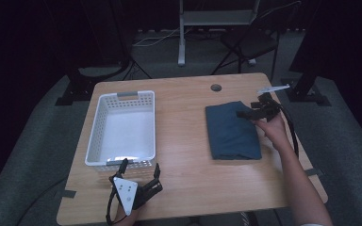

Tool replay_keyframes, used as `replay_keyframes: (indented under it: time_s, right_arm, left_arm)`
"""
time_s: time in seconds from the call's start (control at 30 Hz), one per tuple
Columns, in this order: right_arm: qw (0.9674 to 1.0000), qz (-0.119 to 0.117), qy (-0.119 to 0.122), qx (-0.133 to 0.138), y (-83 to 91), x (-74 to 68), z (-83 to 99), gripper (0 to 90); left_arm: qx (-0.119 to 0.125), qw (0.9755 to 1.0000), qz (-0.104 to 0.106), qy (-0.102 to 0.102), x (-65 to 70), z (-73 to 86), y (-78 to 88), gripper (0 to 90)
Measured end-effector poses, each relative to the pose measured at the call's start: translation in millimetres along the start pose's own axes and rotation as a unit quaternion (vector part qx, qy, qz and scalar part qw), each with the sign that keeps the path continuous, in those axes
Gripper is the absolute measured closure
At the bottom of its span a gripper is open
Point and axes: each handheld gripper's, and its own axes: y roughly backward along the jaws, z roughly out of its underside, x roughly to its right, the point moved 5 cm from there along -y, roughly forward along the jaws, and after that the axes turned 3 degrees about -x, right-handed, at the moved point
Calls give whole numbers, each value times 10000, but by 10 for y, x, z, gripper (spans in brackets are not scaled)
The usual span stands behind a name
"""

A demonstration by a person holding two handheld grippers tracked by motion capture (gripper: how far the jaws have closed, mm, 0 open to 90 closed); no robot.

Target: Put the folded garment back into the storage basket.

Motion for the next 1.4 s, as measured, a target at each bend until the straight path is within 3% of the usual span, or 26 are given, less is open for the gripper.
replay_keyframes:
  time_s: [0.13,0.33,0.5,0.57,1.03,1.4]
  right_arm:
    - [9999,-9,-103,-95,-82,49,40,48]
    - [9992,208,-125,-332,-187,110,107,48]
    - [9984,205,-144,-502,-288,135,166,48]
    - [9974,357,-89,-622,-326,139,190,47]
    - [9976,184,-378,-541,-410,215,229,25]
    - [9985,154,-130,-509,-432,162,257,6]
  left_arm:
    - [4,10000,0,0,0,0,1,35]
    - [11,10000,0,3,0,0,1,35]
    - [17,10000,1,5,0,0,2,35]
    - [15,10000,1,3,0,0,2,35]
    - [14,10000,0,3,0,0,2,35]
    - [13,10000,1,2,0,0,2,35]
